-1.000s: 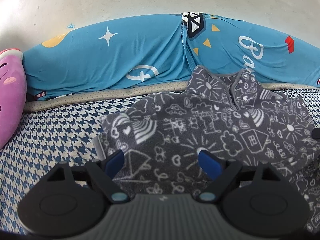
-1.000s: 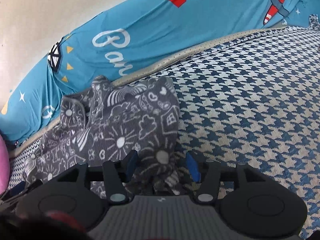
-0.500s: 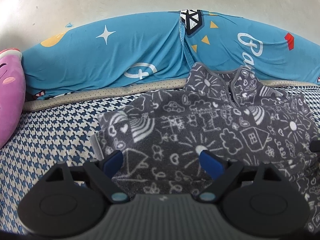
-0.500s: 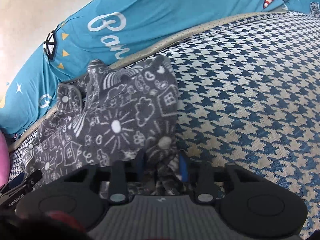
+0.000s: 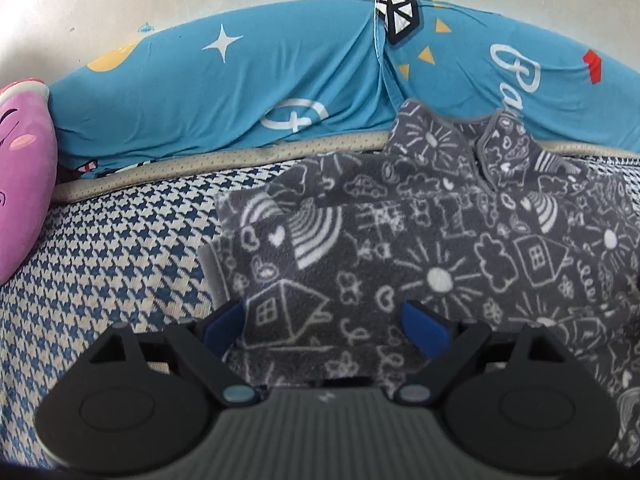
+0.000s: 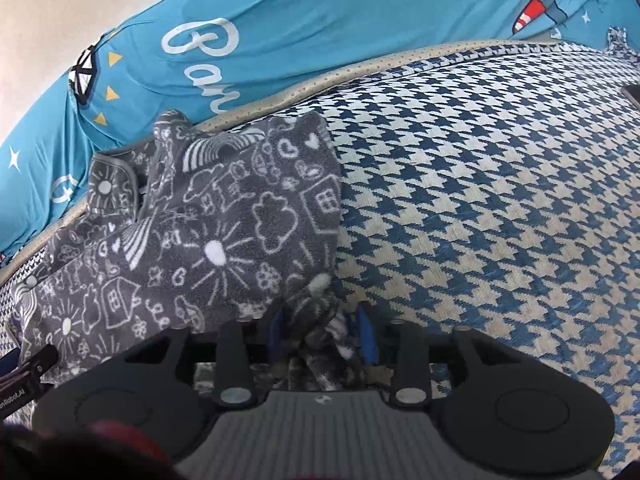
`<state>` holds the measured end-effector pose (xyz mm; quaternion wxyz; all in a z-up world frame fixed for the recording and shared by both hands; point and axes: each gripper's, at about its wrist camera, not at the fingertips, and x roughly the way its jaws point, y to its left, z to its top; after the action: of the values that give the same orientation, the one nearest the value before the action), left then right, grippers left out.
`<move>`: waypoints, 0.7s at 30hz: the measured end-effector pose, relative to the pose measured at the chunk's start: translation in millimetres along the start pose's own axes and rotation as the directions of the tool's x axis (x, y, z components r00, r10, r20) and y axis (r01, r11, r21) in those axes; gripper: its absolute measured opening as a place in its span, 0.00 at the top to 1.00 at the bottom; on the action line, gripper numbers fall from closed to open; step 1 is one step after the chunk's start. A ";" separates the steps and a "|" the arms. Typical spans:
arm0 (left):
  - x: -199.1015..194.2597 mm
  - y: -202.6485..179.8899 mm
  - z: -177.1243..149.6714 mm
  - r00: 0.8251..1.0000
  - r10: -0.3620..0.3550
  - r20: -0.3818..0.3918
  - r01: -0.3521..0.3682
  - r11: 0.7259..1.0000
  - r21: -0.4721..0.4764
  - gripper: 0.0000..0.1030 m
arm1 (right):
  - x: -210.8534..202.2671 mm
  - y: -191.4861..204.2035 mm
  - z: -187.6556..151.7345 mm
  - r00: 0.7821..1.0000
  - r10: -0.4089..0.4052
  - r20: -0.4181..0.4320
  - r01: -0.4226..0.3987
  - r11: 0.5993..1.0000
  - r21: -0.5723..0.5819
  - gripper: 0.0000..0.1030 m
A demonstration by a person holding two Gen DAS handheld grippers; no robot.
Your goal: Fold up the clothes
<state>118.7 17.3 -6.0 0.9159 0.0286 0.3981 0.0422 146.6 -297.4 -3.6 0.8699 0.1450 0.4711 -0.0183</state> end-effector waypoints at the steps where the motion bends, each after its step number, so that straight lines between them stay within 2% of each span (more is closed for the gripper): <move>1: -1.0 0.2 -0.8 1.000 0.001 0.001 -0.001 1.000 0.004 0.13 | -0.7 -2.1 0.5 1.000 0.012 -0.003 -0.012 1.000 0.019 0.61; 4: -5.6 4.6 -1.8 1.000 -0.013 0.004 0.013 1.000 -0.008 0.13 | -4.0 -6.8 1.5 0.999 0.041 -0.002 -0.040 0.998 0.056 0.61; 6: -15.5 15.2 0.7 0.998 -0.050 0.041 0.052 0.997 -0.054 0.13 | -9.5 -9.5 2.2 0.999 0.051 0.016 -0.052 0.996 0.078 0.61; 10: -30.4 40.0 7.8 0.995 0.001 0.105 0.011 0.994 -0.108 0.12 | -22.5 -9.7 2.7 0.997 0.029 0.072 -0.035 0.996 0.080 0.61; 15: -26.6 74.2 8.1 0.995 0.051 0.083 -0.033 0.978 -0.205 0.12 | -32.5 -3.9 3.2 0.991 0.030 0.128 -0.037 0.998 0.052 0.61; 21: -23.4 88.5 6.7 0.996 0.069 0.064 -0.052 0.969 -0.242 0.12 | -33.5 14.1 2.4 0.986 0.109 0.123 -0.107 0.994 -0.017 0.61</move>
<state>102.9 102.9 23.1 0.9247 -0.0690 0.3557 0.1168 132.3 -288.0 28.6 0.8978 0.1645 0.4079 0.0223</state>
